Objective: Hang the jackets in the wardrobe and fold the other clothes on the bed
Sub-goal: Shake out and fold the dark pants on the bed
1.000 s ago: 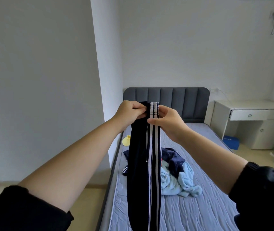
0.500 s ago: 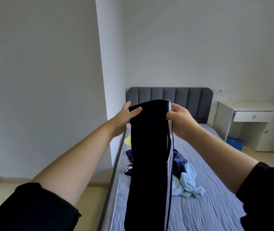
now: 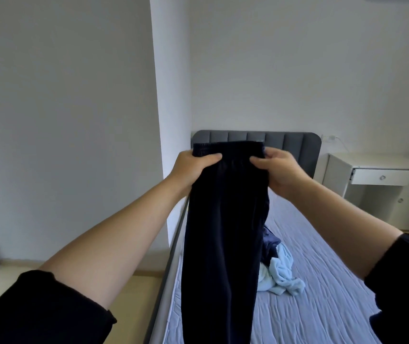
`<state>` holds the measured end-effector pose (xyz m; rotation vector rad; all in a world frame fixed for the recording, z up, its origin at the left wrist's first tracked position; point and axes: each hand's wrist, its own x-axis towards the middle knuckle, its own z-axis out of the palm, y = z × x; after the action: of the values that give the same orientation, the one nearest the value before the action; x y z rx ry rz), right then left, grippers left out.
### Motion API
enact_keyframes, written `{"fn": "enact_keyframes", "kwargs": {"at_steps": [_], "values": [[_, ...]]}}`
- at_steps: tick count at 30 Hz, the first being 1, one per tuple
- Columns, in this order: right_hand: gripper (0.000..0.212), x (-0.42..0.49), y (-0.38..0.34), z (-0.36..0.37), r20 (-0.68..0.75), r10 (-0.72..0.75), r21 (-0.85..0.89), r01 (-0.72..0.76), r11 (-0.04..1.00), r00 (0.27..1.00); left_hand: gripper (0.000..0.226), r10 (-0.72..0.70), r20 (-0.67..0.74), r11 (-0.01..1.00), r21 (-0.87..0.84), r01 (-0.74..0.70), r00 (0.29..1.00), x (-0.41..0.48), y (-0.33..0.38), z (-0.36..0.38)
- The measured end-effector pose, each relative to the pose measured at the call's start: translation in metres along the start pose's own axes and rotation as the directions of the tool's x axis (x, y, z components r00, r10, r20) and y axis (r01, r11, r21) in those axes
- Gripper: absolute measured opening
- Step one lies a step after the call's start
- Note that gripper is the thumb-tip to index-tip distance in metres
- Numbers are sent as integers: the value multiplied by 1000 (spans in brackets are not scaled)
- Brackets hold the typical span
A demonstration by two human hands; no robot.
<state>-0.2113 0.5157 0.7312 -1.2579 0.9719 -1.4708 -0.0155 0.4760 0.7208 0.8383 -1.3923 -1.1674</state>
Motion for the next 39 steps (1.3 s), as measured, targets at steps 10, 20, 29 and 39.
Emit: {"fn": "enact_keyframes", "kwargs": {"at_steps": [10, 20, 29, 39], "values": [[13, -4, -22, -6, 187, 357, -234, -311, 921, 915, 30, -247, 360, 959, 224, 174, 900, 0, 23, -44], [17, 36, 11, -3, 208, 515, -645, -280, 712, 832, 33, -574, 418, 786, 522, 331, 704, 39, -15, -77], [21, 169, 37, 32, -166, 186, -497, -245, 833, 968, 8, -182, -186, 555, 791, 258, 965, 150, -7, -39], [19, 231, -131, 67, 0, -555, -678, 408, 611, 832, 11, 681, -45, 460, 802, -380, 731, 200, 143, -48]]}}
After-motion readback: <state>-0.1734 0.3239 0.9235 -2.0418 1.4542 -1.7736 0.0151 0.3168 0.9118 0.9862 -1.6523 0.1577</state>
